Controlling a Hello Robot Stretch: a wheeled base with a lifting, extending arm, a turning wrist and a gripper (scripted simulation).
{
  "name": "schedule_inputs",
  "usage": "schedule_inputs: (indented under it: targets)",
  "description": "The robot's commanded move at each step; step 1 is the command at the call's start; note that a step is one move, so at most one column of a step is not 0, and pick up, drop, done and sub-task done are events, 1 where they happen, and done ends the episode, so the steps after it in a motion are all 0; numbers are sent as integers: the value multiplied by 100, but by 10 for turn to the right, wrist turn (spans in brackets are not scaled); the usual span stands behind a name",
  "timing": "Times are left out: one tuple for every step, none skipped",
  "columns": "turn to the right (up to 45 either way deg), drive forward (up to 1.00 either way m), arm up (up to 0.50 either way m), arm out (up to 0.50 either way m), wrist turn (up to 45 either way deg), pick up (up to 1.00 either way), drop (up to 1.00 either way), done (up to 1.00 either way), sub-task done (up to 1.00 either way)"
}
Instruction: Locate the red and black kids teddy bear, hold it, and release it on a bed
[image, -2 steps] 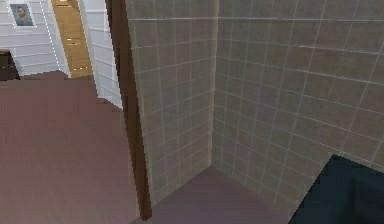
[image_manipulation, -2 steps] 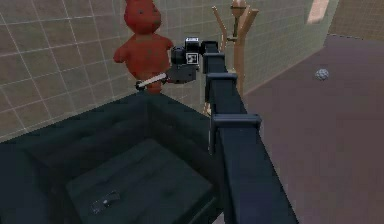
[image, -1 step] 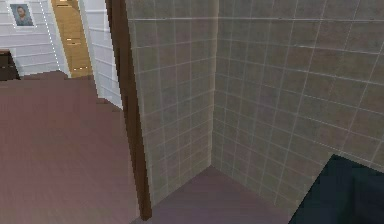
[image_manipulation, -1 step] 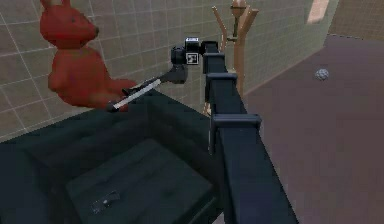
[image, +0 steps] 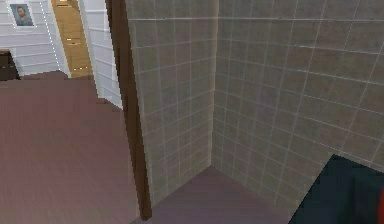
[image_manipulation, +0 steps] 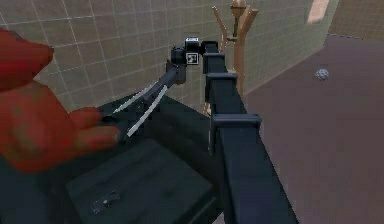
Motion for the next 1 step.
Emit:
schedule_inputs:
  targets:
    - [0, 0, 0, 0, -30, 0, 0, 0, 0]
